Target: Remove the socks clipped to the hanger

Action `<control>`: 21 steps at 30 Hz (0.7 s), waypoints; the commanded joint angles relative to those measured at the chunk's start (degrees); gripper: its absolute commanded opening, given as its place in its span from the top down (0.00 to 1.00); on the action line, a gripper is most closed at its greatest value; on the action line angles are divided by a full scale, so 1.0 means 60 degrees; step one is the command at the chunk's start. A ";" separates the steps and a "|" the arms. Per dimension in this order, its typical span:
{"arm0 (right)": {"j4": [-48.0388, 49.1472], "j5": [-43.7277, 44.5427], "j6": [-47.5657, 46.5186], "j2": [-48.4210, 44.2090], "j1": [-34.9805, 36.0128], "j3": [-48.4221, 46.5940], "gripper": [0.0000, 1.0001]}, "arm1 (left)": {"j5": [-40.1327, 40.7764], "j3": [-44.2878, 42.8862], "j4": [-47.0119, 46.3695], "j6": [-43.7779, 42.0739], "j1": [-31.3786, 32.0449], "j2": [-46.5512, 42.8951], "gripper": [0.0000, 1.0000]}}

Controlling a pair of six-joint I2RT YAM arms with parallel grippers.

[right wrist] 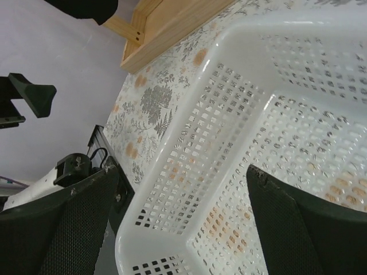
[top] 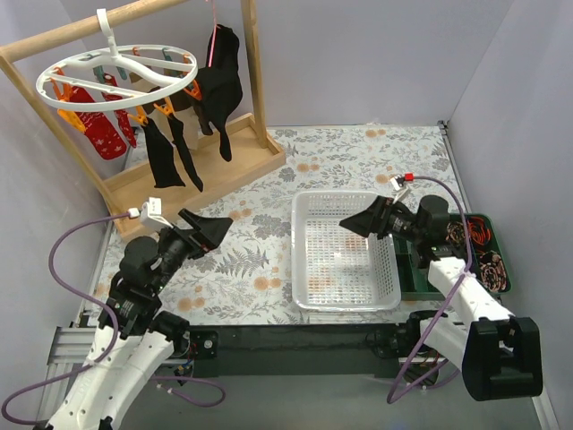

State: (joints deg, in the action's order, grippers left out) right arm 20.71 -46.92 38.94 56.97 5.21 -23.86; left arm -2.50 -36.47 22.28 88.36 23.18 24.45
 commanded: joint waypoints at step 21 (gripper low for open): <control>0.0325 0.5841 -0.5508 0.6864 0.7612 -0.9424 0.09 | 0.4006 -0.7273 0.3257 -0.1397 -0.0055 0.3173 0.17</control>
State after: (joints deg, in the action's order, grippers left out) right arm 17.26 -17.65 12.93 92.77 48.14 -72.47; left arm 15.11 -69.23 35.33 80.03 23.05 34.70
